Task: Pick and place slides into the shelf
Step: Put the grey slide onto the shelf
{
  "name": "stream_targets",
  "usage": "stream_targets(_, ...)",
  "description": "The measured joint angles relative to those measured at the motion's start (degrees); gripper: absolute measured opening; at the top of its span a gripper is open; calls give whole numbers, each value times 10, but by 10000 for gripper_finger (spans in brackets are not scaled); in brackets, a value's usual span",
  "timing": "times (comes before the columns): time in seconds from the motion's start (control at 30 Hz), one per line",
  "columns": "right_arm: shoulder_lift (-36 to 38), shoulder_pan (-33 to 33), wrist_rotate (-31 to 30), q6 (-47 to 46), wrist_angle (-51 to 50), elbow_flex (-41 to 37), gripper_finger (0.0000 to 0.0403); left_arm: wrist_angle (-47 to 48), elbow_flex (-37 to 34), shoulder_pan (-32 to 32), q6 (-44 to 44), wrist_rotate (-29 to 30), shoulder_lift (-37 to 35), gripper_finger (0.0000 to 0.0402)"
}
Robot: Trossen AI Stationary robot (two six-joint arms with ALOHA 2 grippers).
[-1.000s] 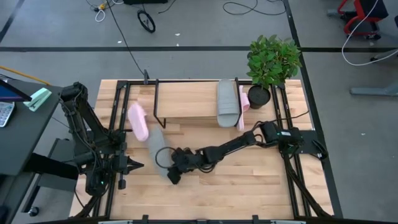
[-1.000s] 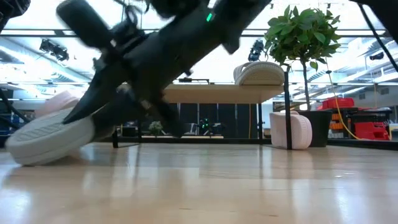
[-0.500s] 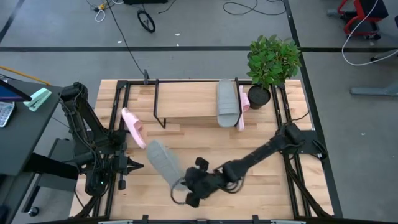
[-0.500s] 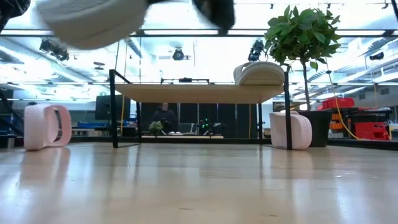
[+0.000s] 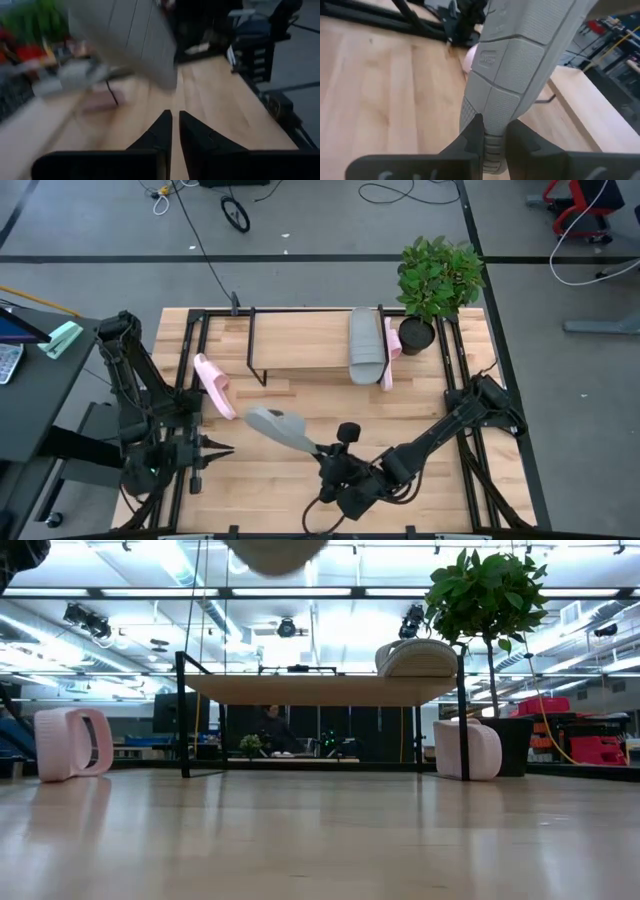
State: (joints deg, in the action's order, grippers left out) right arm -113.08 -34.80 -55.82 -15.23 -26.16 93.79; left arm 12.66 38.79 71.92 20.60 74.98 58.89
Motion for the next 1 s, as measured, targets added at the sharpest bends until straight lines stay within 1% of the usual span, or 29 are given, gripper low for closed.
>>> stream_targets(0.13, 0, 3, 3, -28, 3, -38, 50, -147, 0, -4, -224, 2, -30, 52)
stream_targets(0.23, -1, 7, 10, -29, 33, -64, 50, -228, 0, -19, -365, 2, -57, 64)
stream_targets(0.3, -1, 10, 19, -18, 73, -78, 50, -258, 0, -34, -431, 2, -80, 76)
stream_targets(0.4, -1, 15, 39, 25, 134, -92, 50, -273, 0, -64, -483, -11, -116, 99)
stream_targets(0.53, -1, 20, 69, 63, 170, -93, 50, -273, 0, -101, -478, -71, -164, 138)
stream_targets(0.67, -1, 24, 74, 83, 176, -93, 50, -242, 0, -116, -427, -111, -193, 174)
stream_targets(0.8, -1, 29, 68, 88, 177, -93, 50, -193, 0, -117, -369, -159, -204, 194)
stream_targets(1.0, -1, 39, 99, 106, 213, -93, 50, -187, 0, -123, -360, -163, -203, 201)
